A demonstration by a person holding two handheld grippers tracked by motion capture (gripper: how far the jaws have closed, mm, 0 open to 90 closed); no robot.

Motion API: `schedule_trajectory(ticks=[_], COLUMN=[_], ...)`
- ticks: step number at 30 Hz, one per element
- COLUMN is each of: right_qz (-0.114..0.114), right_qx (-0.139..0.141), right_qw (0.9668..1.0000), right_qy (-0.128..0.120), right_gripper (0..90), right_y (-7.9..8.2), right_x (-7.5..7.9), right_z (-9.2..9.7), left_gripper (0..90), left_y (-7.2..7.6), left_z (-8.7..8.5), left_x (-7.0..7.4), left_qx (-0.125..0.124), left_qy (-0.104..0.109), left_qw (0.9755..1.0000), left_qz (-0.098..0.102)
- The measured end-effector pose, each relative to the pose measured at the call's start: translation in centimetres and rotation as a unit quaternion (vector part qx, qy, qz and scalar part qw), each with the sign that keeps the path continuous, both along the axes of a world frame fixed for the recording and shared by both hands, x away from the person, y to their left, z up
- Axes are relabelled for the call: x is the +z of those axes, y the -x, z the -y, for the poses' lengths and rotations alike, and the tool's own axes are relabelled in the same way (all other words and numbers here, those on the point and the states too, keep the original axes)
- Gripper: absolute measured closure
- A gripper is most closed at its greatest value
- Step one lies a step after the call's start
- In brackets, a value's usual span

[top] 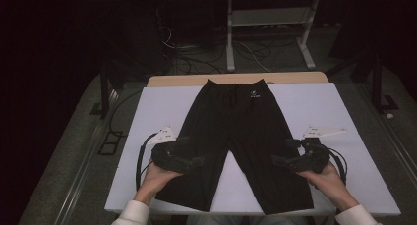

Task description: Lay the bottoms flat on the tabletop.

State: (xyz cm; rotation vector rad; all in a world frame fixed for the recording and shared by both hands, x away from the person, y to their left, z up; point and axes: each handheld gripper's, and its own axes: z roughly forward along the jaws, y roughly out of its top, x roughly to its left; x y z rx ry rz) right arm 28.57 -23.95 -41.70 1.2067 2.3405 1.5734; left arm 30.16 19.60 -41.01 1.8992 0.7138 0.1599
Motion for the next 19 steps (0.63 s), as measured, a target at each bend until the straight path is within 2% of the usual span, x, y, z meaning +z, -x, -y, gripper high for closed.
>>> schedule_trajectory(ticks=[2, 6, 11, 19], right_qz=[0.011, 0.030, 0.015, 0.019], right_qx=[-0.003, -0.009, -0.010, -0.009], right_qw=[0.9999, 0.9995, 0.9994, 0.9993], right_qy=[-0.002, 0.008, 0.029, 0.030], right_gripper=[0.0, 0.0, 0.0, 0.0], right_y=[0.3, 0.9, 1.0, 1.0], right_x=[-0.3, -0.9, -1.6, -1.6], right_z=[0.5, 1.2, 2.0, 2.3], left_gripper=[0.0, 0.0, 0.0, 0.0], left_y=[0.1, 0.4, 0.6, 0.5], left_z=[-0.5, -1.4, -1.8, -1.8], left_x=[-0.4, -1.0, -1.6, -1.6], left_qx=[0.008, 0.016, 0.015, 0.015], left_qy=[0.007, 0.007, -0.004, -0.004], left_qw=[0.9999, 0.9998, 0.9999, 0.9998], left_qz=[0.004, 0.007, 0.004, 0.010])
